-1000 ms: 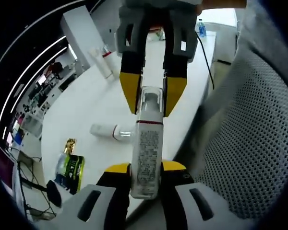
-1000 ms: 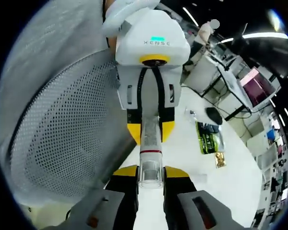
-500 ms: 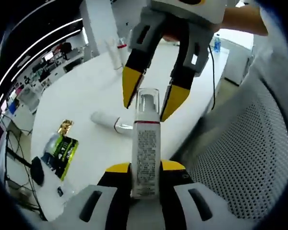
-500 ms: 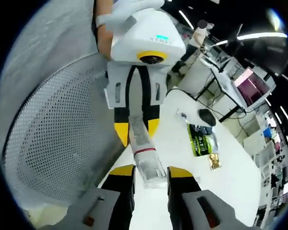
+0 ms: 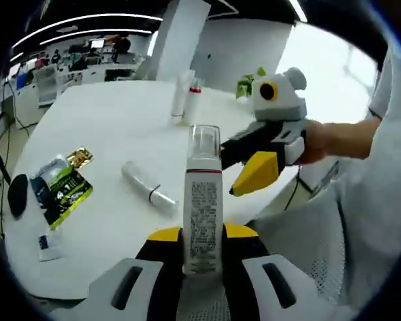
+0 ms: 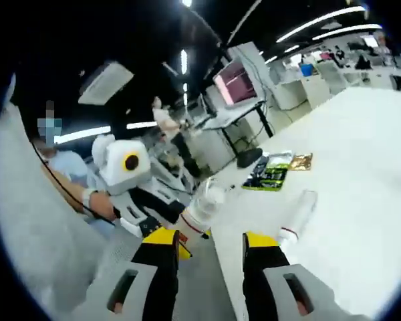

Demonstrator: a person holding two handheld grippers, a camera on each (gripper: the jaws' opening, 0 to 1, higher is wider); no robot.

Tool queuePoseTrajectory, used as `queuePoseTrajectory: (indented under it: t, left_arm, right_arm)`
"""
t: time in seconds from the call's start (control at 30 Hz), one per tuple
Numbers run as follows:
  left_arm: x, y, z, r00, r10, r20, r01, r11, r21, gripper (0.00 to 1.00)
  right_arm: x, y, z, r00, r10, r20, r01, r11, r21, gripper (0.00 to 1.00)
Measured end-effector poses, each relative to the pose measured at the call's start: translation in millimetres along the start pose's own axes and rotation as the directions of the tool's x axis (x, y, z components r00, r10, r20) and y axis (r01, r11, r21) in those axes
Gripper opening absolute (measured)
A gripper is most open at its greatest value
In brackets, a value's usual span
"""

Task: Arrange the skincare products in the storage area until every visible bottle or jar stands upright without overlapping.

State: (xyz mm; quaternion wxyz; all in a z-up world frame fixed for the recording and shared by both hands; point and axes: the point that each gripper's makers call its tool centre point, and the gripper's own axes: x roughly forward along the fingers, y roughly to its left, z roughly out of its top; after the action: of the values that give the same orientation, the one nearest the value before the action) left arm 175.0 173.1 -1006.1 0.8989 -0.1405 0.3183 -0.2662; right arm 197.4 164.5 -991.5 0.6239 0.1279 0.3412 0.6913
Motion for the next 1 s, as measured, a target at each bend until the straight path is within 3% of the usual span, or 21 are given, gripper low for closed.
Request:
queuePoseTrajectory:
  t: [0.1,0.27,0.37,0.43,0.47,0.5,0.67,0.77,0.87,1.0]
  left_arm:
    - [-2,-0.6,5.4,0.999,-0.019,0.026,0.020,0.999,-0.043,0.17]
    - [1,-10.1,-0.6,0.998,-0.070,-0.003,0.069,0.996,-0.054,0.17]
    - [1,-15.4,-1.3,0.995,-0.095,-0.007,0.094,0.994,-0.062,0.17]
    - [-1,-16.9,0.1,0.994,-0.112,-0.001,0.111,0.990,-0.087,0.17]
    - [-1,-16.6,2.0,0.993,-0.116,0.011,0.116,0.989,-0.087,0.18]
    - [-1,-18.6,1.1,0.991,-0.131,0.003,0.131,0.986,-0.108,0.18]
    - [3,-21.9,-2.7,0.992,-0.127,-0.012,0.126,0.990,-0.066,0.18]
    - [6,-16.7,-1.8,0.996,-0.088,-0.004,0.088,0.996,0.030,0.18]
    - [8,-12.3,-3.2,0.999,-0.049,-0.001,0.049,0.997,0.063,0.18]
    - [12,-6.6,-15.7,0.998,0.007,-0.061,0.003,0.985,0.174,0.20]
  right_arm:
    - [7,11,-3.7,0.999,0.039,0.006,-0.040,0.998,0.040,0.28]
    - [14,18,3.2,0.996,0.063,0.063,-0.070,0.992,0.107,0.26]
    - [19,25,3.9,0.992,0.093,0.084,-0.105,0.982,0.158,0.24]
    - [20,31,5.6,0.988,0.117,0.100,-0.134,0.974,0.182,0.18]
    - [20,33,7.4,0.986,0.120,0.116,-0.144,0.962,0.233,0.17]
    - [21,32,8.6,0.985,0.120,0.120,-0.144,0.966,0.213,0.16]
    - [19,37,6.2,0.993,0.104,0.063,-0.111,0.984,0.139,0.15]
    - [20,34,7.0,0.996,0.083,0.044,-0.087,0.992,0.092,0.15]
    - [19,29,6.4,0.999,0.047,0.023,-0.048,0.998,0.041,0.15]
    - [10,19,13.1,0.999,-0.009,0.039,0.009,1.000,-0.002,0.15]
